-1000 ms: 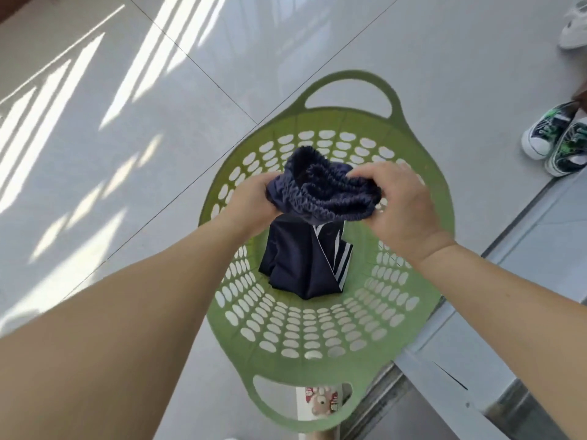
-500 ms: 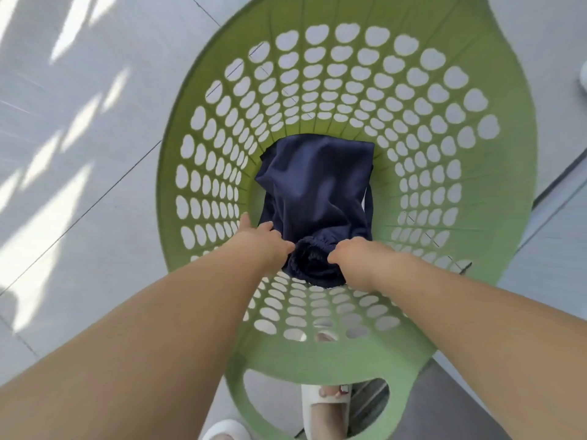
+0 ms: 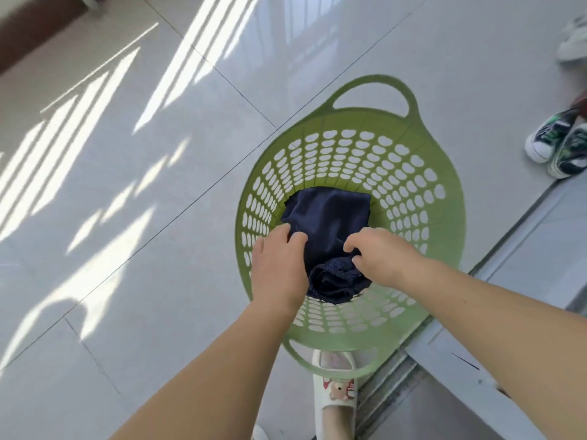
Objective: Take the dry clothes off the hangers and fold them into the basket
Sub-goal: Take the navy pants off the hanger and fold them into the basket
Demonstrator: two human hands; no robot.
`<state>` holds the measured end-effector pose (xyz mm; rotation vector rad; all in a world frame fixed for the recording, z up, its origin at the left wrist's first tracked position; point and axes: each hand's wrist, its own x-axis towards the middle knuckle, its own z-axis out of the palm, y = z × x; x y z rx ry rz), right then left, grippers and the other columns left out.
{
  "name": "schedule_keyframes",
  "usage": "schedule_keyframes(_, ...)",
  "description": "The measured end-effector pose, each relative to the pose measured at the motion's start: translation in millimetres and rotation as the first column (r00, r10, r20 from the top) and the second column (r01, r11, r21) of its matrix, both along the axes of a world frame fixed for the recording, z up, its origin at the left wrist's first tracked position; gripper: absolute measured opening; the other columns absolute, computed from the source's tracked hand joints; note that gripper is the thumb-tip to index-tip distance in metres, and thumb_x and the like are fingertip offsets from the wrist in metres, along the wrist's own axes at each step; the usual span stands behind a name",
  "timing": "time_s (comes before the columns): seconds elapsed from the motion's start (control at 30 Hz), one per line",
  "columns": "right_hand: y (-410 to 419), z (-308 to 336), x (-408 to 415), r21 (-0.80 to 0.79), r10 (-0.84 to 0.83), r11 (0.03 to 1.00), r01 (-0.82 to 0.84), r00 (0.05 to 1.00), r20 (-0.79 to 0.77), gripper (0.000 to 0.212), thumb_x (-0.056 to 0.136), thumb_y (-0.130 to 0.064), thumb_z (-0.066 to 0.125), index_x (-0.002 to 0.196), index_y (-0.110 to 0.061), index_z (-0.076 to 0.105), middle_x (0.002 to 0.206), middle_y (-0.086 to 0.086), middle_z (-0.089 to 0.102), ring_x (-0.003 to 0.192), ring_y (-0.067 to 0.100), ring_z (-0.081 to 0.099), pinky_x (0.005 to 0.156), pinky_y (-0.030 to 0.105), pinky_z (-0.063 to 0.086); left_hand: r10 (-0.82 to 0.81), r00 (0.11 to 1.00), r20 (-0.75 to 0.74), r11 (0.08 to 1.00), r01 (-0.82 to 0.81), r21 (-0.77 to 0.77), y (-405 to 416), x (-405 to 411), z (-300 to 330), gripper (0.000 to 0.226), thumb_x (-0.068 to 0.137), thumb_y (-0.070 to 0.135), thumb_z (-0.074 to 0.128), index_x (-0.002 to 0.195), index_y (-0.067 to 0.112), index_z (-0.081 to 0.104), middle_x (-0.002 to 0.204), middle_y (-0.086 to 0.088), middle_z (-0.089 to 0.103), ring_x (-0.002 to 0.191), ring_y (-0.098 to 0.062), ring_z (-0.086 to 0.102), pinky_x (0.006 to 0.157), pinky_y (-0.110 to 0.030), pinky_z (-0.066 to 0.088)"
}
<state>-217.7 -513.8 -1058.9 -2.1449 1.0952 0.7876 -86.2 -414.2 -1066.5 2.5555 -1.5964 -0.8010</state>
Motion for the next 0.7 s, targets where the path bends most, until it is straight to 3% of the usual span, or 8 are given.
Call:
schedule_keyframes(0.07,5,10,7,0.014,-0.030,0.999,0.030,0.999,0.022,0.037,0.096,-0.016,0.040,0.131,-0.024,0.048,0.134,0.000,0.047,0.122,0.022,0.044,0.094,0.035,0.043,0.226,0.973,0.046,0.974,-0.224,-0.041,7,-1,13,0.058,0.088,0.006,0.049,0.139,0.026,0.029,0.152,-0.005,0.012,0.140,-0.024,0.011,0.116,-0.035,0.006)
schedule_keyframes(0.13,9,17,15,0.036,-0.056,0.998,0.054,0.997,0.048,0.038,0.096,-0.016,0.040,0.133,-0.025,0.046,0.136,0.000,0.046,0.122,0.023,0.045,0.096,0.036,0.042,0.459,0.888,0.023,0.888,-0.459,-0.013,9,3,20,0.068,0.090,0.008,0.050,0.145,0.025,0.014,0.153,-0.007,0.001,0.143,-0.023,0.001,0.118,-0.039,0.002)
schedule_keyframes(0.2,14,20,26,0.080,-0.042,0.996,0.035,0.996,0.081,0.042,0.096,-0.012,0.038,0.137,-0.024,0.042,0.138,0.001,0.046,0.124,0.023,0.044,0.099,0.037,0.041,0.693,0.715,-0.093,0.721,-0.687,0.094,10,15,17,0.067,0.092,0.011,0.050,0.146,0.022,0.011,0.152,-0.011,0.013,0.140,-0.029,0.018,0.114,-0.046,0.023)
schedule_keyframes(0.27,21,20,41,0.126,-0.017,0.992,0.003,0.994,0.111,0.047,0.096,-0.007,0.035,0.140,-0.024,0.037,0.140,0.003,0.045,0.126,0.024,0.043,0.100,0.038,0.041,0.820,0.527,-0.224,0.567,-0.800,0.197,12,30,5,0.049,0.092,0.012,0.045,0.138,0.017,0.027,0.135,-0.014,0.042,0.119,-0.035,0.047,0.095,-0.050,0.045)
schedule_keyframes(0.3,25,19,48,0.153,-0.010,0.988,-0.009,0.992,0.126,0.050,0.096,-0.005,0.034,0.142,-0.024,0.035,0.141,0.004,0.044,0.127,0.025,0.043,0.101,0.039,0.040,0.834,0.490,-0.251,0.544,-0.805,0.236,14,35,1,0.035,0.092,0.013,0.042,0.127,0.014,0.039,0.123,-0.014,0.052,0.106,-0.035,0.055,0.087,-0.047,0.050)
schedule_keyframes(0.43,42,12,79,0.207,0.011,0.977,-0.044,0.988,0.156,0.058,0.095,-0.002,0.031,0.147,-0.027,0.025,0.147,0.003,0.038,0.131,0.027,0.039,0.103,0.040,0.040,0.764,0.591,-0.259,0.644,-0.729,0.233,19,53,-6,0.017,0.086,0.010,0.042,0.095,0.016,0.055,0.097,-0.009,0.063,0.085,-0.032,0.061,0.078,-0.042,0.055)
schedule_keyframes(0.57,57,-3,104,0.213,0.037,0.975,-0.057,0.995,0.094,0.059,0.095,-0.002,0.033,0.149,-0.023,0.020,0.148,0.003,0.036,0.132,0.027,0.038,0.105,0.040,0.039,0.707,0.671,-0.222,0.707,-0.672,0.221,24,69,-13,0.018,0.085,0.005,0.043,0.098,0.010,0.054,0.096,-0.010,0.060,0.084,-0.032,0.059,0.074,-0.040,0.054)
schedule_keyframes(0.7,70,-10,133,0.228,0.056,0.971,-0.064,0.998,0.042,0.062,0.094,0.000,0.031,0.149,-0.023,0.017,0.150,0.002,0.033,0.135,0.026,0.035,0.106,0.037,0.038,0.714,0.665,-0.219,0.699,-0.693,0.177,34,95,-19,0.022,0.084,0.001,0.044,0.102,0.008,0.054,0.098,-0.010,0.059,0.084,-0.029,0.055,0.065,-0.033,0.043)
